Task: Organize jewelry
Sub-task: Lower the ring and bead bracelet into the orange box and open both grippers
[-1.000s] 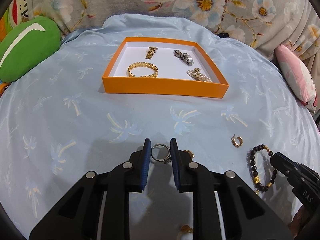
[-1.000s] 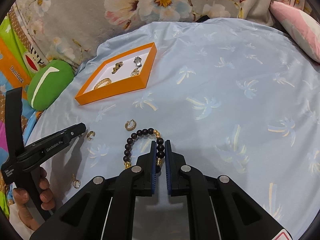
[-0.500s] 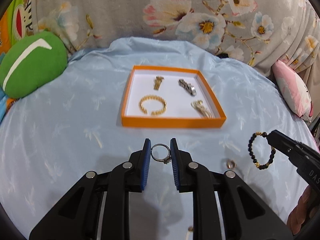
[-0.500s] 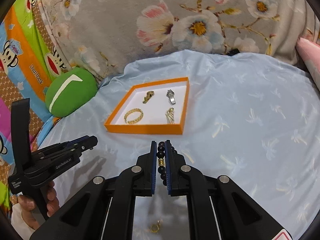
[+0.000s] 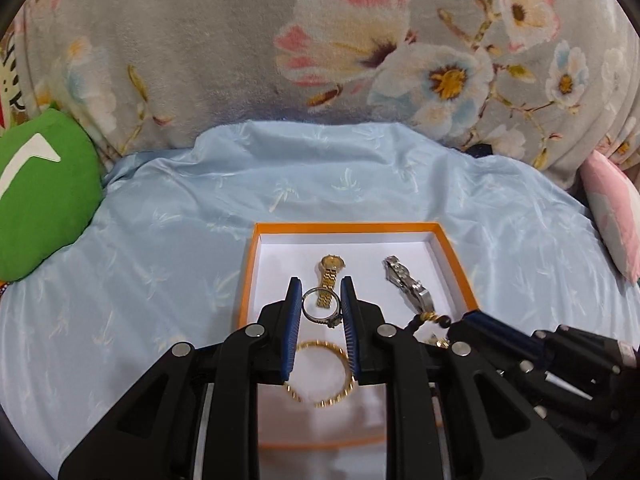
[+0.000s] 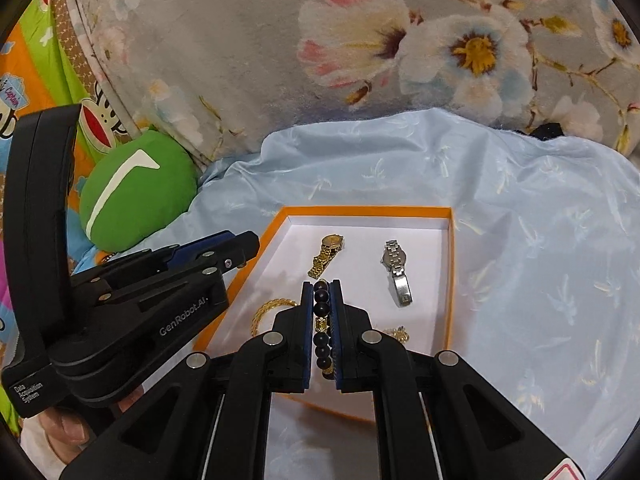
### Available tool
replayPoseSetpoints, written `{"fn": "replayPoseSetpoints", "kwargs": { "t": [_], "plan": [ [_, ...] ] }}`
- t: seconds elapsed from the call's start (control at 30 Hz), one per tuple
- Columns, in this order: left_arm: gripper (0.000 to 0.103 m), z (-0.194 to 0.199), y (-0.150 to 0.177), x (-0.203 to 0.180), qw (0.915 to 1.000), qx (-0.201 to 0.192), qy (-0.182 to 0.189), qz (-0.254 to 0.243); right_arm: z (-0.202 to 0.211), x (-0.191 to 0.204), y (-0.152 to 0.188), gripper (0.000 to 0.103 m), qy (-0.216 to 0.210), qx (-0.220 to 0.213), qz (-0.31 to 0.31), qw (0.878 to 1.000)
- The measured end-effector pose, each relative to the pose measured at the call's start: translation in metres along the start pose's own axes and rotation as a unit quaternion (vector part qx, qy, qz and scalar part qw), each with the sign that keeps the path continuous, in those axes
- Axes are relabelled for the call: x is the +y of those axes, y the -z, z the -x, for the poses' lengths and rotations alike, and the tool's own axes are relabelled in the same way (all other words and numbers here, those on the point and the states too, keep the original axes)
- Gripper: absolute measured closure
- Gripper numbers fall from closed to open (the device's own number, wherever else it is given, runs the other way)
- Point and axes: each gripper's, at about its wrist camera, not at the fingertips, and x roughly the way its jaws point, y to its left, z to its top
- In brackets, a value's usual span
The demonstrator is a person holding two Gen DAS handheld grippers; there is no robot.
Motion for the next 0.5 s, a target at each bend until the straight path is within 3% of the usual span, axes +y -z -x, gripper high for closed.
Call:
{"fn": "replayPoseSetpoints", "kwargs": {
  "t": [0.17,0.23,0.33,0.5],
  "plan": [
    [0.082,-0.038,-0.001,0.007,0.9997,0.021,0.002,0.009,-0.03,-0.014,-0.002,0.092,0.021,0.008,0.002,1.0],
    [0.062,-0.042,0.0,0.01,0.9998,0.018,-0.001,0.011,-0.029,-0.019,-0.002,0.085,0.03,0.0,-0.002,1.0],
    [0.046,-0.033,0.0,0.016,0.9998,0.001,-0.006,0.021,-0.015,-0.026,-0.002,0.081,0.034,-0.019,-0.012,0.999],
    [0.045,0.0,0.006,0.03,0.9988,-0.019,-0.001,0.045,0.022,-0.026,0.01,0.081,0.029,-0.041,-0.019,0.999]
  ]
}}
